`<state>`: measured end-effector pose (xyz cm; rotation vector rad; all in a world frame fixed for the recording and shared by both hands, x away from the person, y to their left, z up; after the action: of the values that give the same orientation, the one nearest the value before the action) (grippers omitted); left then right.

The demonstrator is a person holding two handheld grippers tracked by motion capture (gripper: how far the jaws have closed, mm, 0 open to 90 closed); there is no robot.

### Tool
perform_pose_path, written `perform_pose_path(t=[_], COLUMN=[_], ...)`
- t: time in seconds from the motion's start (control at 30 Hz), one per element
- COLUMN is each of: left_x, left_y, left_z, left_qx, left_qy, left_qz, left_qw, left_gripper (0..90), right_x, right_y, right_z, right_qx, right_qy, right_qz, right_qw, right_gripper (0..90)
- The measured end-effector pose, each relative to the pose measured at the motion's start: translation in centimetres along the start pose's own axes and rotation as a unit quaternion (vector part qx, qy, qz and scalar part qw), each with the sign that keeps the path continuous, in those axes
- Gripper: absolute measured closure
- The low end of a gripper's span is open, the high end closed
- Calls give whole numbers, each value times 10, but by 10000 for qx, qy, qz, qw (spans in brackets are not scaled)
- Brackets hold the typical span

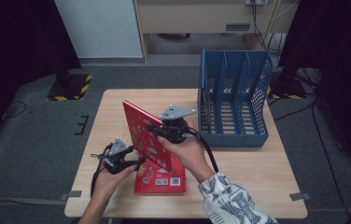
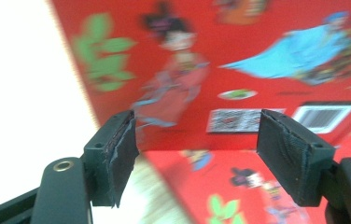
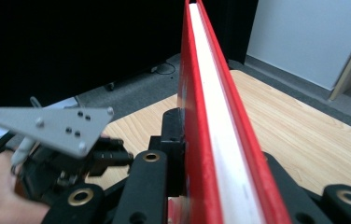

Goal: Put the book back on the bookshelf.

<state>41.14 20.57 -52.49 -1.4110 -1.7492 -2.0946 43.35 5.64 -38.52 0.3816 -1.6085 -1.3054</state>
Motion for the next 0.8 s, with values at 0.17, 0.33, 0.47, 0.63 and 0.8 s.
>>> perform_pose_path(t=[0.17, 0.33, 0.47, 0.63, 0.8], left_x=[7, 7, 6, 3, -2], left_y=[-9, -21, -32, -38, -43], left_z=[27, 56, 73, 80, 82], left_qx=[172, 335, 505, 631, 613], left_qy=[288, 615, 738, 813, 827], left_qz=[79, 300, 517, 671, 878], left_qw=[9994, 9971, 9947, 9924, 9908], left_gripper=[261, 225, 195, 111, 58], right_x=[-1, 1, 3, 10, 20], right_y=[1, 2, 3, 5, 6], right_z=[-2, -8, -14, -21, -25], right_qx=[-20, -5, -34, -39, -23], right_qy=[70, -68, -155, -288, -364], right_qz=[-37, -74, -89, -122, -159], right_qw=[10000, 10000, 9998, 9995, 9992], right_gripper=[792, 793, 793, 793, 793])
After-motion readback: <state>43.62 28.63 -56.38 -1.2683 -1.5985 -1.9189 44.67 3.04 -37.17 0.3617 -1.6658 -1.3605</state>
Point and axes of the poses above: each handheld gripper's, and its own axes: x roughly backward along the jaws, y roughly out of its top, z roughly to its left, the point moved 7 cm from there along -x, roughly forward along the jaws, and after that the axes turned 7 degrees about z, right-handed, at the moved point
